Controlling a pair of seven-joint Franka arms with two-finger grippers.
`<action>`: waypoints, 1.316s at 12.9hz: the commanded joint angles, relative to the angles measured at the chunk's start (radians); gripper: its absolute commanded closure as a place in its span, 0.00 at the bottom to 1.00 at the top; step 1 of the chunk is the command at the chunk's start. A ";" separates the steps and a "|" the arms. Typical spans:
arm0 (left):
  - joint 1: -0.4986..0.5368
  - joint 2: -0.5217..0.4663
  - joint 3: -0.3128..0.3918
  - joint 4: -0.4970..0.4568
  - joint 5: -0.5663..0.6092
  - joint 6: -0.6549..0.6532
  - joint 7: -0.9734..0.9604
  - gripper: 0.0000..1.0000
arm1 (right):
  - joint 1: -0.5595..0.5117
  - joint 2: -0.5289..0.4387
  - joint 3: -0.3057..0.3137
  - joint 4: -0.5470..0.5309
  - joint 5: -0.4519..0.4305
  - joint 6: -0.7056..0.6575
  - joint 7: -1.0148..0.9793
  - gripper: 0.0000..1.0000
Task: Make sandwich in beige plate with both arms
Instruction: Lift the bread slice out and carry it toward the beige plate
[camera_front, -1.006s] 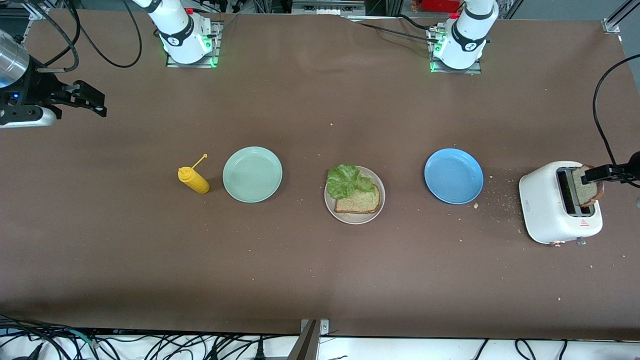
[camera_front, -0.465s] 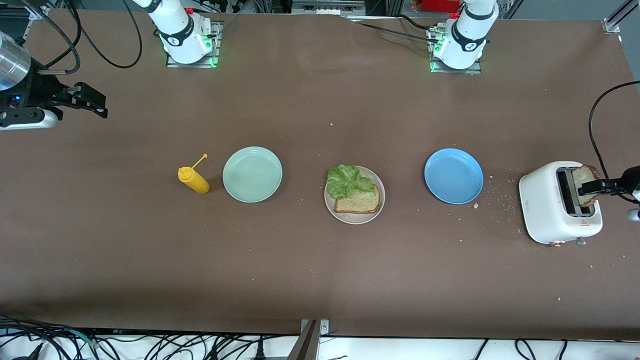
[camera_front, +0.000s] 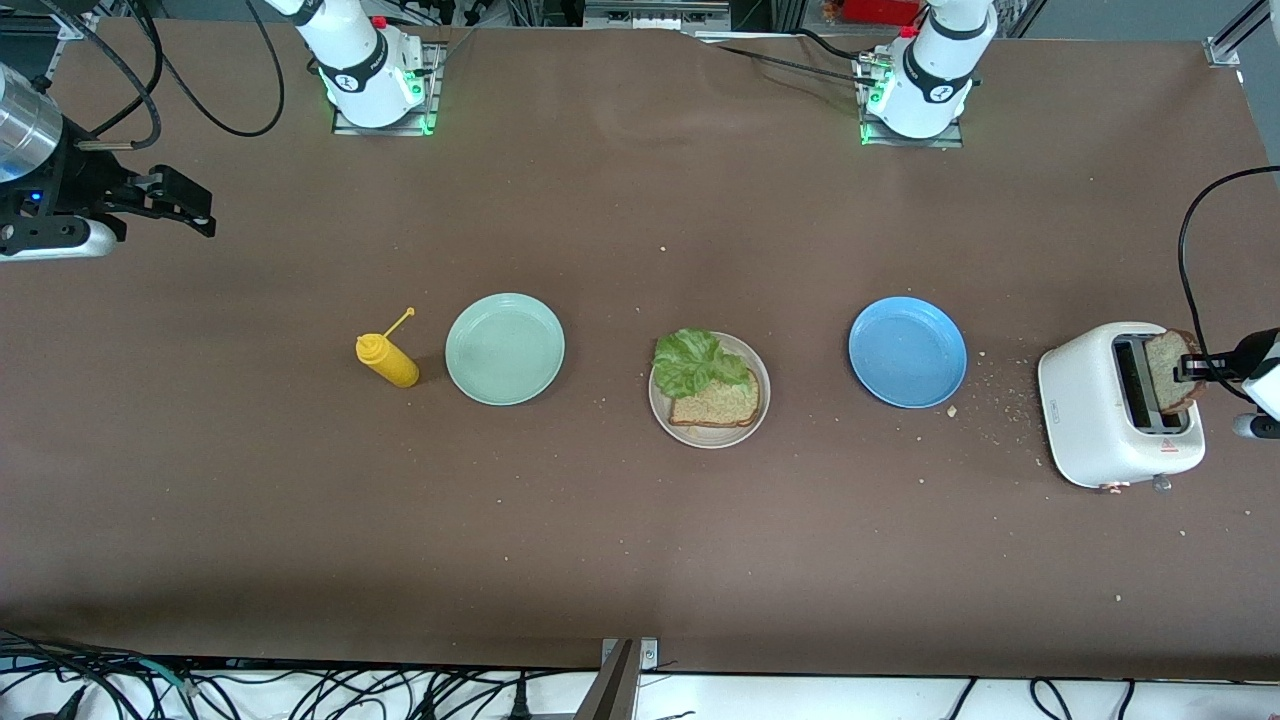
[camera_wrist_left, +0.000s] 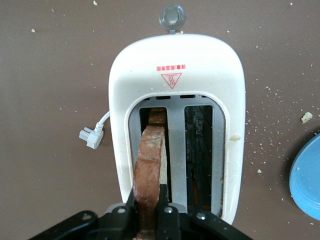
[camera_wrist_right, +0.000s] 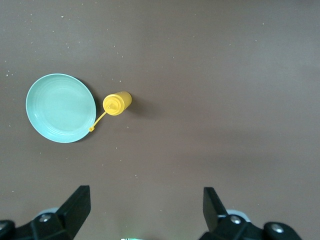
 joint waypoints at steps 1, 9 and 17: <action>0.000 -0.017 -0.013 0.017 0.030 -0.047 -0.001 1.00 | 0.002 0.004 0.002 0.006 -0.011 0.003 0.008 0.00; -0.006 -0.152 -0.139 0.190 0.030 -0.298 0.002 1.00 | 0.002 0.006 0.002 0.006 -0.011 0.005 0.008 0.00; -0.117 -0.104 -0.332 0.230 -0.197 -0.317 -0.240 1.00 | 0.002 0.007 0.002 0.006 -0.009 0.005 0.008 0.00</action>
